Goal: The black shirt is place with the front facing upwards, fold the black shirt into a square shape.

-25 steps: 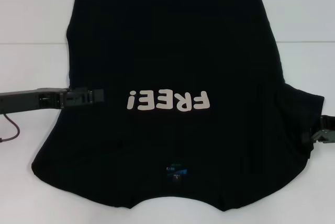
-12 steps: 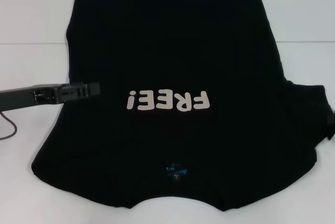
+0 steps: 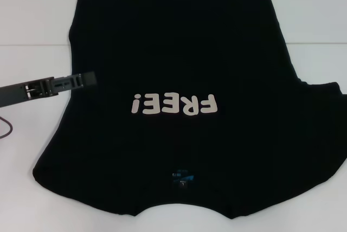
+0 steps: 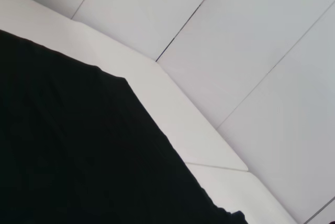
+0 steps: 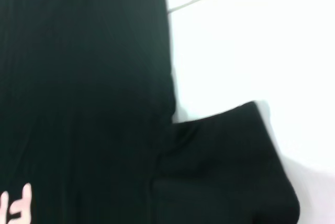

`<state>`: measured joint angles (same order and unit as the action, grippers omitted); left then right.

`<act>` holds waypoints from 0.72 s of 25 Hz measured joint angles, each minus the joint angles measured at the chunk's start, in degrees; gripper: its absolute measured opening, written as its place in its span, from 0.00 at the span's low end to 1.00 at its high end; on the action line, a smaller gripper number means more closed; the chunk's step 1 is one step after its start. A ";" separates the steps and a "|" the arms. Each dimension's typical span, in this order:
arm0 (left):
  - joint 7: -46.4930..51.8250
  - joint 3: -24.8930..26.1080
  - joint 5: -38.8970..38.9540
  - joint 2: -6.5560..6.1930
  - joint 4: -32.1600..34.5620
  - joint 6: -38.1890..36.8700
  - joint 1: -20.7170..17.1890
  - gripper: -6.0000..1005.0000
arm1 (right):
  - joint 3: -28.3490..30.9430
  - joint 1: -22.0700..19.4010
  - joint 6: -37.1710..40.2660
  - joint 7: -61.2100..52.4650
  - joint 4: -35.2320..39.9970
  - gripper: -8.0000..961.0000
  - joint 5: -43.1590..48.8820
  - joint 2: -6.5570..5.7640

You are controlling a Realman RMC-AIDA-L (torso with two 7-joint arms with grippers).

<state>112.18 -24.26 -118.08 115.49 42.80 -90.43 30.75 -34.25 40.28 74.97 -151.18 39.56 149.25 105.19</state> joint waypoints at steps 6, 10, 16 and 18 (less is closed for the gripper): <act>0.06 0.88 1.29 0.03 0.00 -1.31 0.00 0.75 | 0.79 0.69 1.84 0.01 0.66 0.02 -0.73 0.29; 0.06 0.93 2.22 0.11 -0.07 -1.47 0.00 0.74 | 0.37 2.95 4.67 0.69 1.14 0.03 -1.03 1.04; 0.06 0.96 3.12 0.10 -0.49 -1.77 0.00 0.74 | -3.13 7.20 7.08 1.65 2.26 0.03 -0.48 2.26; 0.06 0.97 3.32 0.09 -0.68 -1.83 0.00 0.74 | -5.84 8.31 6.79 1.56 2.57 0.03 -0.34 2.66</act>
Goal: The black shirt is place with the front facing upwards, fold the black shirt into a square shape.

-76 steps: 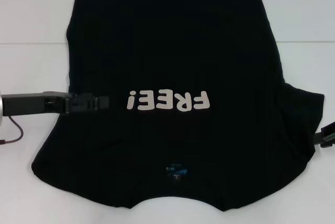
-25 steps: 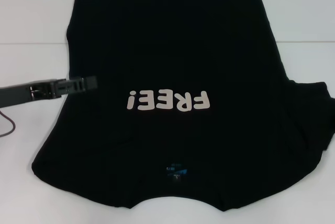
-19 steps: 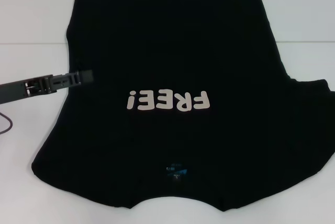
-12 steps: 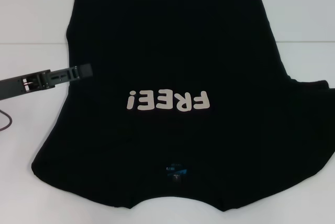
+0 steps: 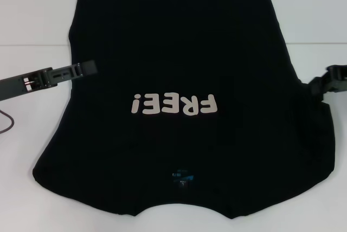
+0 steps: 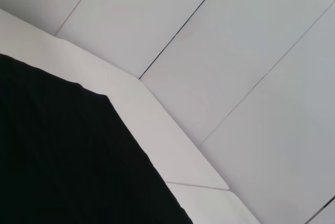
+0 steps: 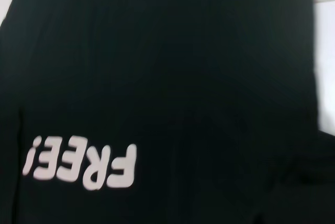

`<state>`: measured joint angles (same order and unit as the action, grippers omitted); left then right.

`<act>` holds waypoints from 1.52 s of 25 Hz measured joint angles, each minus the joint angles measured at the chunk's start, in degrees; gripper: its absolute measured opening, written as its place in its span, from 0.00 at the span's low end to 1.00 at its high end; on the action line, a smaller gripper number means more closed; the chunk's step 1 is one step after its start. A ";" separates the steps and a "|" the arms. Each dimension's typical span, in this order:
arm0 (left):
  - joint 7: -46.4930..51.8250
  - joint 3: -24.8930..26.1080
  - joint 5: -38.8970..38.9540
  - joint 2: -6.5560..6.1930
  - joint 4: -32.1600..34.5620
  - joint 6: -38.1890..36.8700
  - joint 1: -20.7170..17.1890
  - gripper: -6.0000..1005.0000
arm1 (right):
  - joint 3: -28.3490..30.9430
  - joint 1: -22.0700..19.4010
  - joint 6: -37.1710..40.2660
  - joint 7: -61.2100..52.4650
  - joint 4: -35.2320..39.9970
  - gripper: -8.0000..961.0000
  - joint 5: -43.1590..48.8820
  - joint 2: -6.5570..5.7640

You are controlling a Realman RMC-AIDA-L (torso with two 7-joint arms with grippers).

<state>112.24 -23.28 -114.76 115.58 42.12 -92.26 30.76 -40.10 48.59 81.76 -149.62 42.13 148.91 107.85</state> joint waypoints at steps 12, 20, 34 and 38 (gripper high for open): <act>-0.21 0.67 0.53 -0.02 -0.47 0.32 -0.74 0.73 | -18.75 6.44 -2.92 0.96 0.34 0.03 5.61 3.18; -0.96 3.32 0.85 -0.48 -1.65 0.61 -1.22 0.73 | -19.59 6.42 -3.71 7.06 5.59 0.03 8.25 7.42; 0.47 3.60 0.99 -0.92 -1.68 0.48 -1.23 0.72 | -4.01 2.35 0.11 10.60 9.15 0.48 -2.17 6.15; 7.96 2.11 -2.62 -3.78 -1.87 -1.81 -2.42 0.72 | 3.21 -1.28 4.82 11.27 2.15 0.47 -14.85 0.79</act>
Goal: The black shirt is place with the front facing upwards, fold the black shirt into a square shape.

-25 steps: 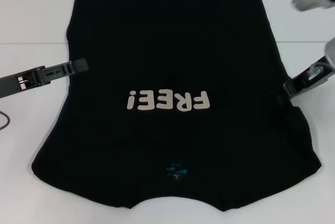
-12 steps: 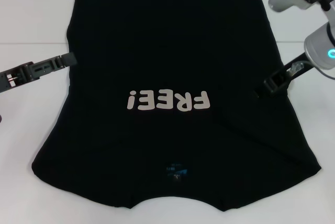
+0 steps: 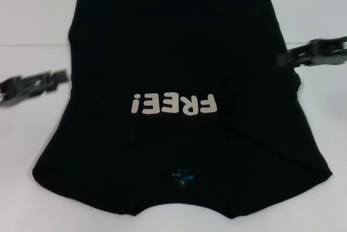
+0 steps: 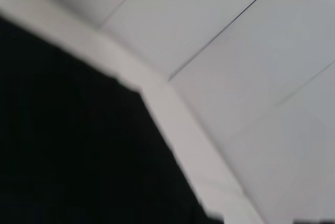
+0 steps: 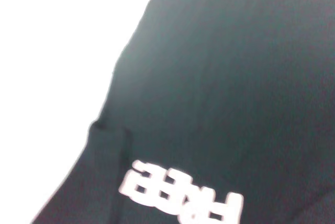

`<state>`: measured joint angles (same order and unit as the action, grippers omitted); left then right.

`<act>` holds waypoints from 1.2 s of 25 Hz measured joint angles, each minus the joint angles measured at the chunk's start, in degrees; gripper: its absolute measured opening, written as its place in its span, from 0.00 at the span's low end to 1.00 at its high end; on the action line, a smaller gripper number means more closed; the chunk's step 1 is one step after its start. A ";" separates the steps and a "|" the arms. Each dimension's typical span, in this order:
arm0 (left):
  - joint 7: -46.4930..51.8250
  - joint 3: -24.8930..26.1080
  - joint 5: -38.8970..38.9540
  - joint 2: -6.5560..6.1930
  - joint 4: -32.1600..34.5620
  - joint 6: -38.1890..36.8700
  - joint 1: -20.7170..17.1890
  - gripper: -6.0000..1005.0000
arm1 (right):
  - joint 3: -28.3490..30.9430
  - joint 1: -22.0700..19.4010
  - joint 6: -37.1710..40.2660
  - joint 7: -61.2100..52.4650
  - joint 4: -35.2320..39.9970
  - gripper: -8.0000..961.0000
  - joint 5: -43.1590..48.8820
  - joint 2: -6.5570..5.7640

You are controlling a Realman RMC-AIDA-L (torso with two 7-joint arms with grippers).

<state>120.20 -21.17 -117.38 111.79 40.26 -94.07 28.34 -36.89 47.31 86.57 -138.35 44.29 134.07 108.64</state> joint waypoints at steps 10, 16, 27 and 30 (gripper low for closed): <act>15.36 1.13 -15.00 -3.32 4.17 -9.53 -3.91 0.71 | 2.43 -2.87 1.17 -0.51 -6.73 0.46 -7.84 -5.12; 16.13 0.80 -19.87 -2.28 4.17 -5.50 -4.17 0.71 | 2.10 -2.82 0.52 -0.07 -6.93 0.46 -7.61 -4.43; 16.18 -1.89 -22.15 -0.37 3.87 2.23 -3.04 0.70 | 2.50 -2.96 0.51 -0.36 -7.00 0.45 -7.61 -4.26; 16.20 -2.09 -22.18 -0.34 3.84 3.78 -2.97 0.60 | 2.61 -3.05 0.39 -0.36 -7.05 0.45 -7.61 -4.29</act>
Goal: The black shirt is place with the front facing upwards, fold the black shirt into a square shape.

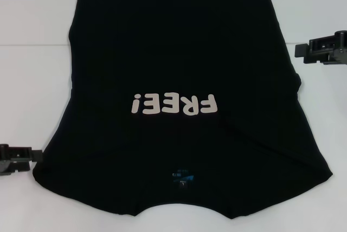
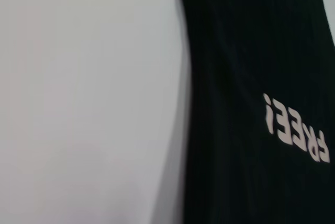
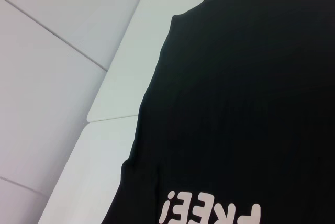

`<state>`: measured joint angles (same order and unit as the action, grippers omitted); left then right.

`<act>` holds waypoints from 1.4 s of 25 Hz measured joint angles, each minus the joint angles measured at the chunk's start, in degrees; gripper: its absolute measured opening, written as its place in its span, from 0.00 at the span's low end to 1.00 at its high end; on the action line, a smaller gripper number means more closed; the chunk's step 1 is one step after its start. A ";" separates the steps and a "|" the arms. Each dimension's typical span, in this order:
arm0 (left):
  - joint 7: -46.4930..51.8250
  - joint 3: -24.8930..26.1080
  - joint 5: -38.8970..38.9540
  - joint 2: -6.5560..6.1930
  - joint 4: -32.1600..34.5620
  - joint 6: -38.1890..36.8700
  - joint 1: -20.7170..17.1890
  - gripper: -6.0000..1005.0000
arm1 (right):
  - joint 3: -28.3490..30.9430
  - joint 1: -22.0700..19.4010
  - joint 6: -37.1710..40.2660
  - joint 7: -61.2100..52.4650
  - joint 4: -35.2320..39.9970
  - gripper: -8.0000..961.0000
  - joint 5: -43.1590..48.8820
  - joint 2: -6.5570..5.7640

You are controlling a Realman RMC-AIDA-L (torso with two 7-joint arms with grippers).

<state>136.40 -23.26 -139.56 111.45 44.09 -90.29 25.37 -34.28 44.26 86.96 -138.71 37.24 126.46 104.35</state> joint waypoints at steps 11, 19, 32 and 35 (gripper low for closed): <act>-0.36 -1.70 -0.17 0.47 -0.24 3.99 -0.18 0.51 | 0.09 -0.45 -0.24 -0.04 0.05 0.45 -0.30 -0.18; -0.43 -1.70 -0.20 0.52 -0.22 3.86 -0.44 0.45 | 0.09 -0.50 -0.23 -0.13 0.09 0.44 -0.34 -0.20; -0.54 -2.66 -1.53 1.14 -0.46 4.38 0.02 0.41 | 0.18 -0.59 -0.21 -0.07 0.08 0.44 -0.34 -0.20; -0.32 -3.24 -1.53 1.29 -0.50 4.93 0.11 0.40 | 0.18 -0.70 -0.21 0.03 0.06 0.44 -0.34 -0.20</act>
<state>136.08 -26.50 -141.09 112.74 43.59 -85.35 25.48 -34.10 43.56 86.75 -138.68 37.31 126.12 104.14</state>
